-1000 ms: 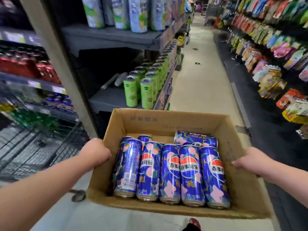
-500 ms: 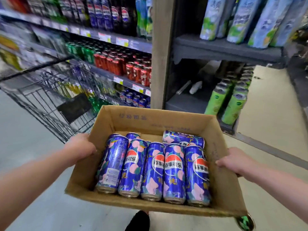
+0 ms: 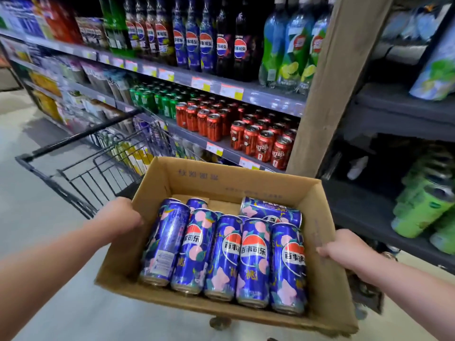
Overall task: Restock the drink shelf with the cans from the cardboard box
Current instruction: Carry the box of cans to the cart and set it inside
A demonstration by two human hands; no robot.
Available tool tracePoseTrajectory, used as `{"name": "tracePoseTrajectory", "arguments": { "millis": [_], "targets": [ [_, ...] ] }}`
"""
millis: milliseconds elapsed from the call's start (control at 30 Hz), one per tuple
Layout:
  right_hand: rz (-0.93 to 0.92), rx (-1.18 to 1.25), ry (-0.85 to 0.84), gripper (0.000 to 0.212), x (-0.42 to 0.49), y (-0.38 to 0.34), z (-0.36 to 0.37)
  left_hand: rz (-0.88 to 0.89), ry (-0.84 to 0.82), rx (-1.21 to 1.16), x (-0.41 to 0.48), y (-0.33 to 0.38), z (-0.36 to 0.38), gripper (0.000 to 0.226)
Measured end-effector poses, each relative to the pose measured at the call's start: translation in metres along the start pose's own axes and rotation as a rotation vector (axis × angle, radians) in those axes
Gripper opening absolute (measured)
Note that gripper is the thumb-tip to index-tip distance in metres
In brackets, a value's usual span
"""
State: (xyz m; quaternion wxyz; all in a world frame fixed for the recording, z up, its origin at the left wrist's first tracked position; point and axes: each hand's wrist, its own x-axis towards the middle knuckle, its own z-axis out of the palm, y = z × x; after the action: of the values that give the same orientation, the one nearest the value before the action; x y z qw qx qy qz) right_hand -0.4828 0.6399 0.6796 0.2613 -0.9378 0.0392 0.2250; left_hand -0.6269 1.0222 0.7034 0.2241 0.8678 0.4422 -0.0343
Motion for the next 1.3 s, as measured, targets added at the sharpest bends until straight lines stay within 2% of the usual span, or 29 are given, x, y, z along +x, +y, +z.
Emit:
{"name": "tracePoseTrajectory", "arguments": {
  "millis": [133,233,433,567,733,833,1100,1300],
  "targets": [
    [0.064,0.038,0.031,0.029,0.011,-0.03,0.02,0.055,-0.055,-0.024,0.057,0.005,-0.013,0.023],
    [0.129,0.038,0.086,0.031,0.015,-0.055,0.038,0.118,-0.094,-0.003,0.103,0.003,-0.015,0.028],
    [0.278,0.115,0.157,0.025,0.02,-0.115,0.088,0.298,-0.165,0.118,0.207,0.0,-0.031,0.037],
    [0.337,0.18,0.185,0.016,0.026,-0.157,0.122,0.402,-0.21,0.194,0.267,-0.005,-0.044,0.033],
    [0.384,0.272,0.173,0.01,0.04,-0.188,0.158,0.375,-0.263,0.137,0.321,-0.014,-0.041,0.022],
    [0.412,0.27,0.161,0.018,0.059,-0.189,0.176,0.364,-0.29,0.153,0.342,-0.02,-0.024,0.017],
    [0.524,0.213,0.093,0.032,0.122,-0.176,0.233,0.253,-0.34,0.209,0.376,-0.039,0.045,0.027],
    [0.577,0.17,0.015,0.036,0.162,-0.165,0.272,0.187,-0.4,0.149,0.406,-0.054,0.102,0.024]
  ]
}}
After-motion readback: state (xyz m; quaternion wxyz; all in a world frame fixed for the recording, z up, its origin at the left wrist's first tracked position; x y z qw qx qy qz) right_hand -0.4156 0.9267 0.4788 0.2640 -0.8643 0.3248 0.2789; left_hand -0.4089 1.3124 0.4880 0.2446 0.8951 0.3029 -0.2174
